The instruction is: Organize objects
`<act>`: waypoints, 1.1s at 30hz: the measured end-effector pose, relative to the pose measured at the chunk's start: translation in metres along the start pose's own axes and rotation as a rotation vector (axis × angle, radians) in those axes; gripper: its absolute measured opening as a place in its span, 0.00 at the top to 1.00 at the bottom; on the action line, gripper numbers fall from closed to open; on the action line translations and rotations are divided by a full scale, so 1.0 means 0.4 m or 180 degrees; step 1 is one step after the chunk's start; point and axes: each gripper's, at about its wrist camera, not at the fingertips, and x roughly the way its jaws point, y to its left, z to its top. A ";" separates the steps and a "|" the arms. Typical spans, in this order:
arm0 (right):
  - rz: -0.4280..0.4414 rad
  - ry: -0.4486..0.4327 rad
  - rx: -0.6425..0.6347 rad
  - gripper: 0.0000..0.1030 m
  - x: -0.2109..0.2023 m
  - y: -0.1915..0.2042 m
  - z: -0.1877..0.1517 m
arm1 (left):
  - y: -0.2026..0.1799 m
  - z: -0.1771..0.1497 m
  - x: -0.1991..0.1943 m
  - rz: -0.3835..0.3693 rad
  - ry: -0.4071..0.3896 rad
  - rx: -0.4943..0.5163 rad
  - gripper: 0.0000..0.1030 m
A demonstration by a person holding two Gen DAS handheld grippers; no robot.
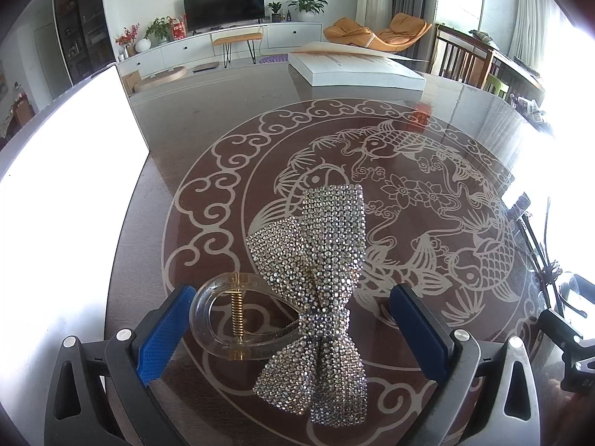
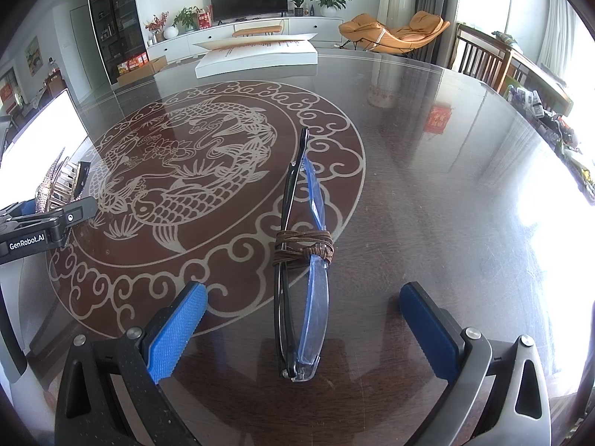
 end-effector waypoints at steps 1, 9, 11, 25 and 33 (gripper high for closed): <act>0.0000 0.0000 -0.0001 0.00 0.000 0.000 0.000 | 0.000 0.000 0.000 0.0000 0.0000 0.0000 0.00; 0.0000 0.0001 0.0001 0.00 0.000 0.000 0.000 | 0.000 0.001 -0.001 0.0000 0.0000 0.0000 0.00; -0.0003 -0.0001 0.0005 0.00 0.000 0.002 0.003 | 0.000 0.000 0.001 0.0000 0.0000 0.0000 0.00; 0.0000 0.0001 0.0002 0.00 0.000 0.002 0.002 | 0.000 0.000 0.001 0.0000 0.0003 0.0003 0.00; 0.0193 -0.0010 0.0031 0.00 -0.011 -0.015 0.003 | -0.005 0.007 0.004 0.0011 0.0110 -0.0073 0.00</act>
